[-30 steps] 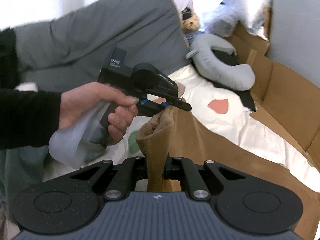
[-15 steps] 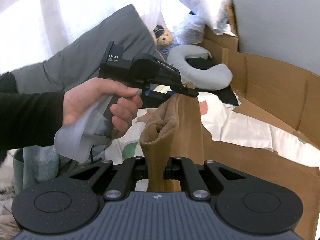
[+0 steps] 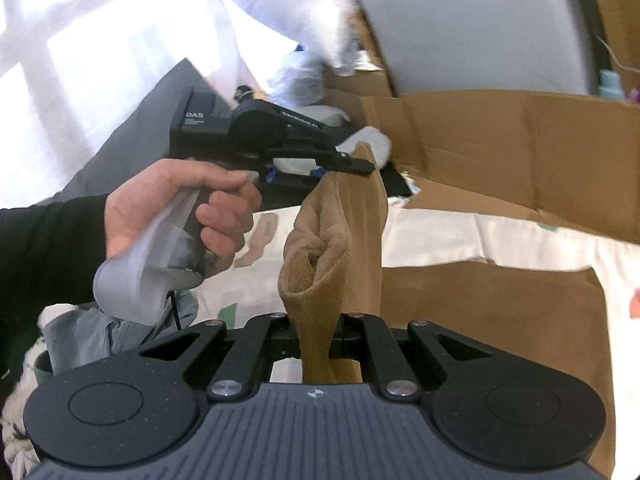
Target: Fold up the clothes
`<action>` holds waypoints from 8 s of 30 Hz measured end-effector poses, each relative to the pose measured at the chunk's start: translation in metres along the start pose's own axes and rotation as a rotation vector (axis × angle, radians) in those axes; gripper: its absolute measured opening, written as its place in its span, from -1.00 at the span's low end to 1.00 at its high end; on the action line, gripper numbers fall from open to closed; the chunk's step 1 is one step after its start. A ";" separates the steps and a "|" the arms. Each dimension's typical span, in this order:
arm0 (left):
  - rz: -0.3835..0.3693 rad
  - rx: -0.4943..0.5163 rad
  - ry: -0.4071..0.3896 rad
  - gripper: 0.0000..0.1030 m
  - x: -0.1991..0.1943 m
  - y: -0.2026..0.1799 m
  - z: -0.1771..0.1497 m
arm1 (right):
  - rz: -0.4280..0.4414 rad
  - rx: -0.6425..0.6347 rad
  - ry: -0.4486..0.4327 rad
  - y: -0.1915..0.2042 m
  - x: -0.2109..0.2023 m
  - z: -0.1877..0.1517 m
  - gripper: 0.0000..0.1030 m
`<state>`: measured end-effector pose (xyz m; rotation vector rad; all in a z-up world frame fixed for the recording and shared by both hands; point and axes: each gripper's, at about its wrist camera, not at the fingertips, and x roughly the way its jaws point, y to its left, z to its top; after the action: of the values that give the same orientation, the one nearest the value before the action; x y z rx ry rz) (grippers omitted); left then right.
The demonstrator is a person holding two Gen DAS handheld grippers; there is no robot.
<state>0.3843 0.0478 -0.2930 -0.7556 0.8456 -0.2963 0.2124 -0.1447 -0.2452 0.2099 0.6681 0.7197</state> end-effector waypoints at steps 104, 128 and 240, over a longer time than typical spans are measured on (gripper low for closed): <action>0.176 0.423 0.416 -0.47 0.205 -0.115 -0.140 | -0.239 0.782 0.075 -0.195 -0.045 -0.174 -1.00; 0.199 0.835 0.514 -0.47 0.233 -0.123 -0.206 | -0.265 0.791 0.071 -0.208 -0.071 -0.170 -0.95; 0.267 0.326 0.452 -0.24 0.006 0.044 -0.166 | -0.438 0.368 0.318 -0.190 -0.032 -0.097 -0.46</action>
<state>0.2595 -0.0041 -0.3985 -0.2645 1.2739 -0.3608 0.2361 -0.3115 -0.3807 0.2776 1.1092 0.2032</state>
